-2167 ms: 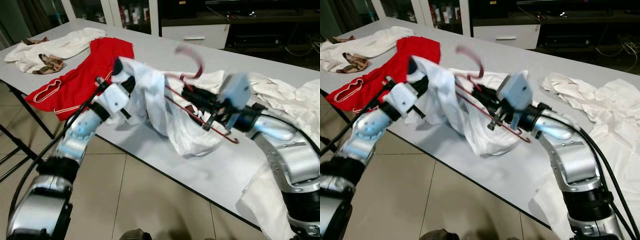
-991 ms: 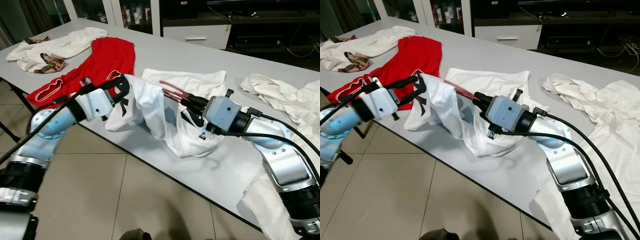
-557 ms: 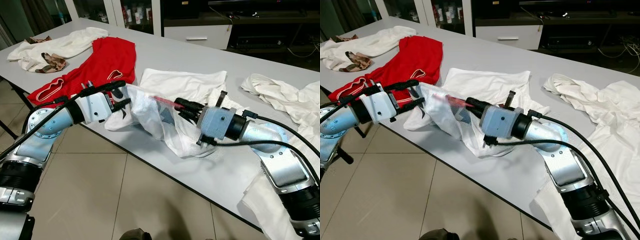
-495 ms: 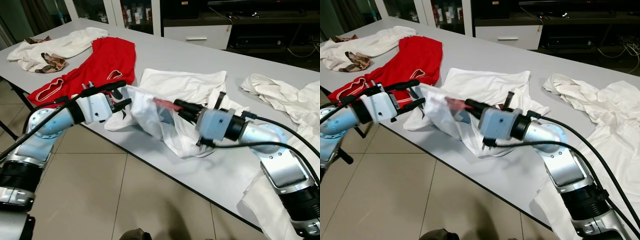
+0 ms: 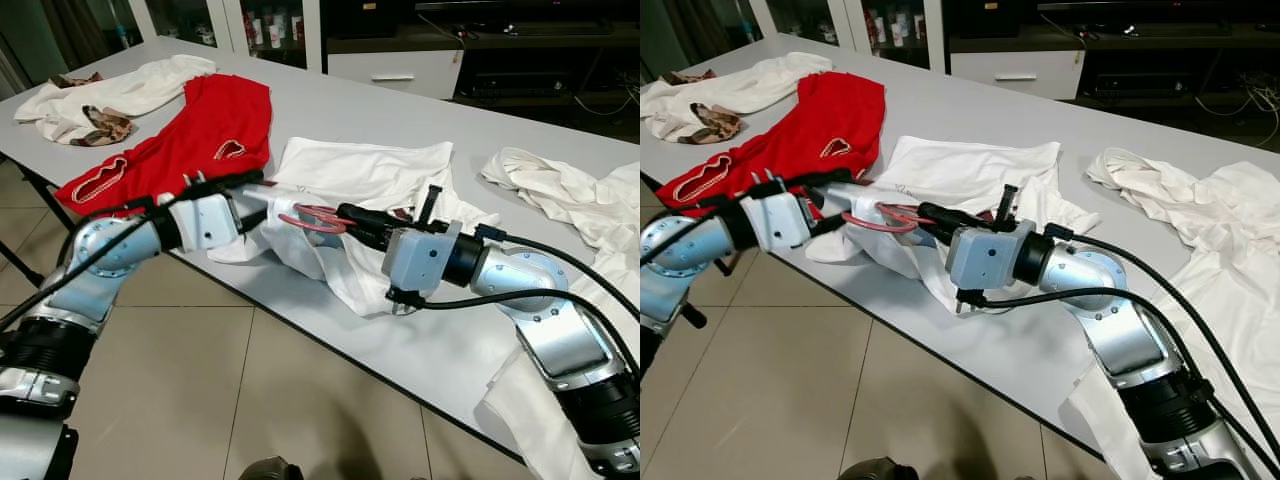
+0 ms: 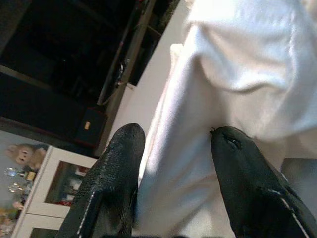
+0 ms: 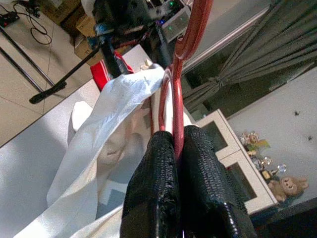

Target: Hang hanger

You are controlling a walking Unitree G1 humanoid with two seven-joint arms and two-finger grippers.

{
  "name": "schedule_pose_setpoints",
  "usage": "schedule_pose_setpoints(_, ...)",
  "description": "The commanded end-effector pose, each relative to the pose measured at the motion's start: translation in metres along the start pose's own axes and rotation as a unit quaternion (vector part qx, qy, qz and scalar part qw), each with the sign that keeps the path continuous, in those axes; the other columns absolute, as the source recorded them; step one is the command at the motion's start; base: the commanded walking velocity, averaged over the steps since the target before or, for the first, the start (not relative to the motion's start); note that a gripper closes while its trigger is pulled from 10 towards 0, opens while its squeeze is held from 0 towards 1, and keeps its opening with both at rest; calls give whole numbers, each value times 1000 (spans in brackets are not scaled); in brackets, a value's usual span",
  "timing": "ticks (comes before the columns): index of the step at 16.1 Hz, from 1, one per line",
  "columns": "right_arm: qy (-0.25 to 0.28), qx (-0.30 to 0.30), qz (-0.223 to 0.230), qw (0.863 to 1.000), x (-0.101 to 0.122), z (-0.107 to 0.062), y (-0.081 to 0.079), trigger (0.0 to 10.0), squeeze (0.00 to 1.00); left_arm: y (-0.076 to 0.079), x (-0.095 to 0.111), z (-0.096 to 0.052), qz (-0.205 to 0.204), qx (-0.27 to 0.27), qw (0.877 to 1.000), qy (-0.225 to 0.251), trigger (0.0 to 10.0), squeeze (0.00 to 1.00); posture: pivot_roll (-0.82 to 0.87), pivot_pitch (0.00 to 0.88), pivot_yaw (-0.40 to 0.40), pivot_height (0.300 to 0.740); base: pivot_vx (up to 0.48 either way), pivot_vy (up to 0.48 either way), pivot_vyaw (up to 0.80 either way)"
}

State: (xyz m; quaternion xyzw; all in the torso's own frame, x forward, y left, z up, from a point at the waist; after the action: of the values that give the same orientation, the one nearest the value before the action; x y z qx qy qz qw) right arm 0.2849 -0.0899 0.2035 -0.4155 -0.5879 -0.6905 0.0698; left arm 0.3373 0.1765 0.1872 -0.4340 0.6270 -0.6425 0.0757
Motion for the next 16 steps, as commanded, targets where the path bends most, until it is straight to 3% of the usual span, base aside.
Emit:
schedule_pose_setpoints(1,30,0,-27,999,15,3,3,10000,0,5,-3,2,1,-18,1000,-8,10000,0,-61,0,80,736,0,0,0)
schedule_pose_setpoints(7,71,-6,-67,995,30,8,2,10000,0,19,-4,7,-12,-52,999,-9,10000,0,-62,0,86,736,0,0,0)
schedule_pose_setpoints(8,74,-8,-70,995,31,8,2,10000,0,20,-4,8,-12,-55,998,-9,0,0,-63,0,86,736,0,0,0)
schedule_pose_setpoints(16,89,-18,-90,992,36,8,4,10000,0,20,-6,7,-6,-49,999,-20,0,0,-62,0,77,736,0,0,0)
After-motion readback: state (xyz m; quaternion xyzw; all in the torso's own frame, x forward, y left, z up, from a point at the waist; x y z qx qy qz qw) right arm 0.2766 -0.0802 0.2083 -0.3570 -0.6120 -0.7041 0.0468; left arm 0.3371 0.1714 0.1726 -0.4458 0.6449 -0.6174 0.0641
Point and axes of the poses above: a point about 5 cm out from each wrist's last joint towards the gripper, its own z axis pointing out of the wrist towards the gripper, its own x axis along the axis of the wrist's last joint, y = z × x, the point moved 2 cm from there along z, pointing out of the wrist towards the gripper, and after that the axes turned 5 degrees about z, right-handed, at the moved point
